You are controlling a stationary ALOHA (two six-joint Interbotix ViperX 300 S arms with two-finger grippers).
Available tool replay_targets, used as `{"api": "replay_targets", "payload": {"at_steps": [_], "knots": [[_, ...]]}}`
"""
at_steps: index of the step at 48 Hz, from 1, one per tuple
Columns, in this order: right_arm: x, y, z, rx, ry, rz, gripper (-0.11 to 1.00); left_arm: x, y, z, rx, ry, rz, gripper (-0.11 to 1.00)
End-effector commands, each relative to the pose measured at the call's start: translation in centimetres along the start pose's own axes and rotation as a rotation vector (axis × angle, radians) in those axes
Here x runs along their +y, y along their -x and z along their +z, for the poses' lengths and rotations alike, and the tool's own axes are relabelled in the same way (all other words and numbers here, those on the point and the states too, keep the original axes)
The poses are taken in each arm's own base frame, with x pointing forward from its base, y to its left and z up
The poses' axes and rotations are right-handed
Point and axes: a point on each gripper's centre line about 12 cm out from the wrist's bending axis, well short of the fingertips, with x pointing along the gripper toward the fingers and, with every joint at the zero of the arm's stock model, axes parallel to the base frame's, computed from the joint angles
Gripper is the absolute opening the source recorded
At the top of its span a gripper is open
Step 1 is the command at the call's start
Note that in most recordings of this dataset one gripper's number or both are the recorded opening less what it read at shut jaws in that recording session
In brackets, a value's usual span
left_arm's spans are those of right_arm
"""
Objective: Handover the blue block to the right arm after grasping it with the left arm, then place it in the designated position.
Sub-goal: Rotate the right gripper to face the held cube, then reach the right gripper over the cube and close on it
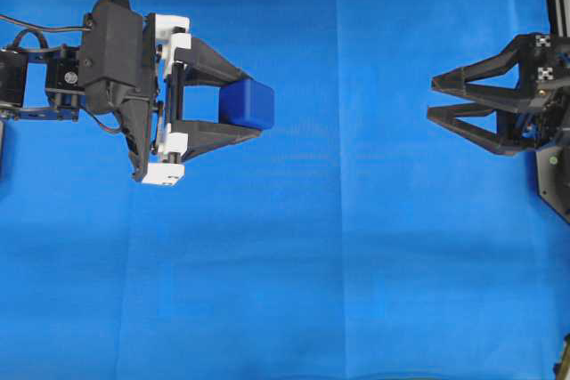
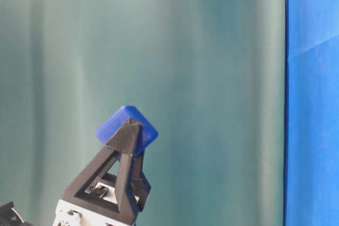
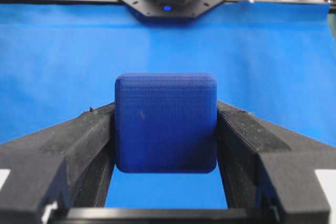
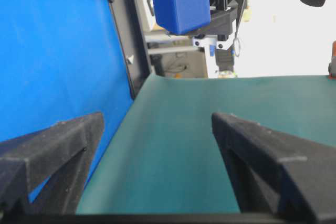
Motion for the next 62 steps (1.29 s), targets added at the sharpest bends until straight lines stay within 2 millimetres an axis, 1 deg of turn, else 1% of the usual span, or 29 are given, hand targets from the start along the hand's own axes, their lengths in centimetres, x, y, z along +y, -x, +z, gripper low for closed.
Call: {"api": "replay_targets", "payload": {"at_steps": [1,18,23,28,45,55,62], "knots": [[-1.1,-0.1,0.4,-0.011,-0.004,-0.025,0.93,0.0,0.4,1.2,-0.041,0.0,-0.001,0.49],[-1.2,-0.5,0.4,-0.009,-0.004,-0.02,0.93,-0.1,0.4,1.2,-0.041,0.001,-0.002,0.49],[-1.0,-1.2,0.4,-0.007,-0.003,-0.002,0.93,0.0,0.4,1.2,-0.041,0.003,0.0,0.49],[-1.3,-2.1,0.4,-0.001,-0.001,0.011,0.93,0.0,0.4,1.2,-0.04,0.003,0.0,0.49],[-2.6,-6.8,1.2,-0.035,0.062,0.035,0.93,-0.1,0.5,1.3,-0.043,0.006,-0.002,0.49],[-3.6,-10.2,1.6,-0.064,0.089,0.032,0.92,-0.1,0.5,1.3,-0.043,0.005,-0.003,0.49],[-3.8,-12.8,1.6,-0.081,0.117,0.04,0.93,-0.2,0.5,1.3,-0.043,0.007,-0.005,0.49]]}}
